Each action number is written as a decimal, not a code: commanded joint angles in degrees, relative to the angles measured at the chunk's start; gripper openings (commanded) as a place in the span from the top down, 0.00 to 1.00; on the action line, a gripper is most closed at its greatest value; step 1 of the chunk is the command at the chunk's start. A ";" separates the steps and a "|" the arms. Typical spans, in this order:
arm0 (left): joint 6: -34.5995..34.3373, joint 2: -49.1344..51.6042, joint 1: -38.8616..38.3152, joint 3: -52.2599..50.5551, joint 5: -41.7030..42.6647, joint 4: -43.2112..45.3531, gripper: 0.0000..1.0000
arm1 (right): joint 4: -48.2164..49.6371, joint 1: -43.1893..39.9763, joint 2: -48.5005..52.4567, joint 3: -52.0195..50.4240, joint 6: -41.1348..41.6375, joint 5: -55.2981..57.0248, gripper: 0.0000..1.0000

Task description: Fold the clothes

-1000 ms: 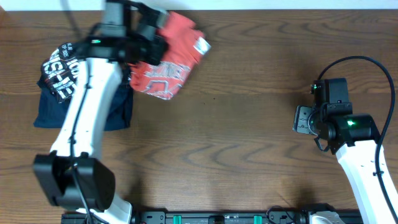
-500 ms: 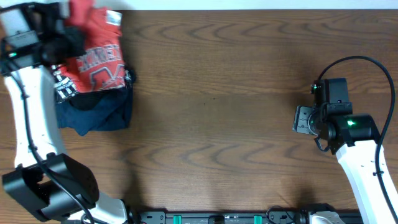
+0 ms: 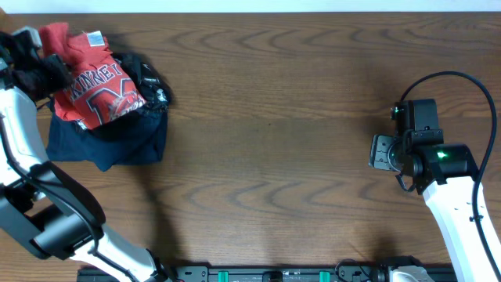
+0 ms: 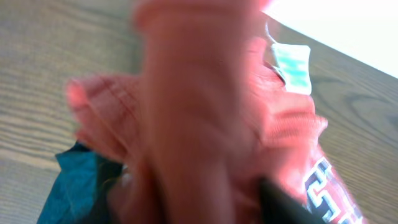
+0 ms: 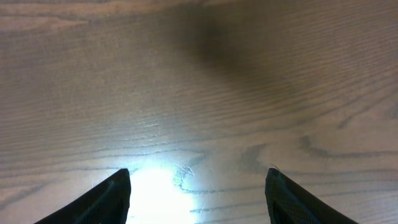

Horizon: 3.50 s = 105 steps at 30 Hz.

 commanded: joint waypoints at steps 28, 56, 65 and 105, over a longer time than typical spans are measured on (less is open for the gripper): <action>-2.23 -20.28 -26.05 1.38 -16.41 -34.18 0.02 | 25.31 -2.25 -0.83 2.58 -4.31 -5.44 0.01; -2.43 -80.15 -26.67 -41.94 -16.04 -20.61 0.02 | 2.95 -4.33 -41.18 -11.50 -2.29 -3.37 0.01; -2.43 -80.04 -26.67 -41.99 -16.04 -31.65 0.02 | -1.16 -4.31 -41.18 -11.50 -2.34 -5.64 0.01; -2.43 -80.04 -26.67 -41.99 -16.04 -32.22 0.02 | 58.80 -7.26 -67.89 -54.64 -17.66 -14.23 0.01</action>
